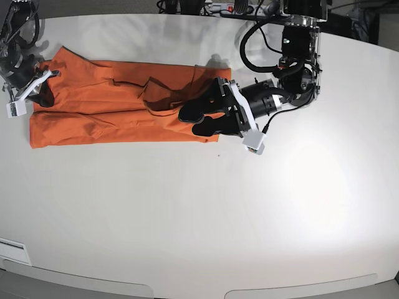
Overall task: Fold the T-shirt properly
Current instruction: 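Lift the strip end with the left gripper and fold it toward the right gripper, then lay the folded end down and press it flat with the left gripper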
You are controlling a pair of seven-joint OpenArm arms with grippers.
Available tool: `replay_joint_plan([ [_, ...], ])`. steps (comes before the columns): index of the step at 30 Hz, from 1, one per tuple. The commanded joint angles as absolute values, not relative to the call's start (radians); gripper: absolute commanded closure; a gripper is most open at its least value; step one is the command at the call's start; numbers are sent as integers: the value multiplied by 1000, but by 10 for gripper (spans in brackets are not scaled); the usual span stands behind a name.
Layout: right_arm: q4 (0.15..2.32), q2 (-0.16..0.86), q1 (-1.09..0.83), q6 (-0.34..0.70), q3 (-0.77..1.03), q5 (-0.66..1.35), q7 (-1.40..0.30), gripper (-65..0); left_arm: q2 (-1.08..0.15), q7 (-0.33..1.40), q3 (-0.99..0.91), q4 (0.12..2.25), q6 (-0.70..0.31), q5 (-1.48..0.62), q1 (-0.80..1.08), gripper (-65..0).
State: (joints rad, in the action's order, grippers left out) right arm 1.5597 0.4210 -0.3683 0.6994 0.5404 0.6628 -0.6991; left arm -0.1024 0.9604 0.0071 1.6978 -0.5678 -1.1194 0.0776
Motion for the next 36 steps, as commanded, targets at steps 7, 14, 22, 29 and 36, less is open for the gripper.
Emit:
replay_joint_plan([
  [7, 1568, 441, -369, 698, 548, 664, -704, -1, -102, 948, -87, 1777, -698, -1172, 66, -416],
  [14, 1568, 441, -368, 698, 548, 710, -719, 0, -106, 1083, -236, 1816, -641, -1153, 77, 0],
  [22, 1569, 441, -368, 698, 548, 710, -719, 0, -125, 1077, -99, 1816, -643, -1053, 96, 0],
  [29, 1571, 444, -368, 698, 548, 710, -719, 0, -119, 1047, 115, 1816, -667, -916, 96, 0],
  [36, 1571, 446, -368, 698, 548, 710, -720, 0, -73, 761, 250, 1811, -694, -646, 65, 0],
])
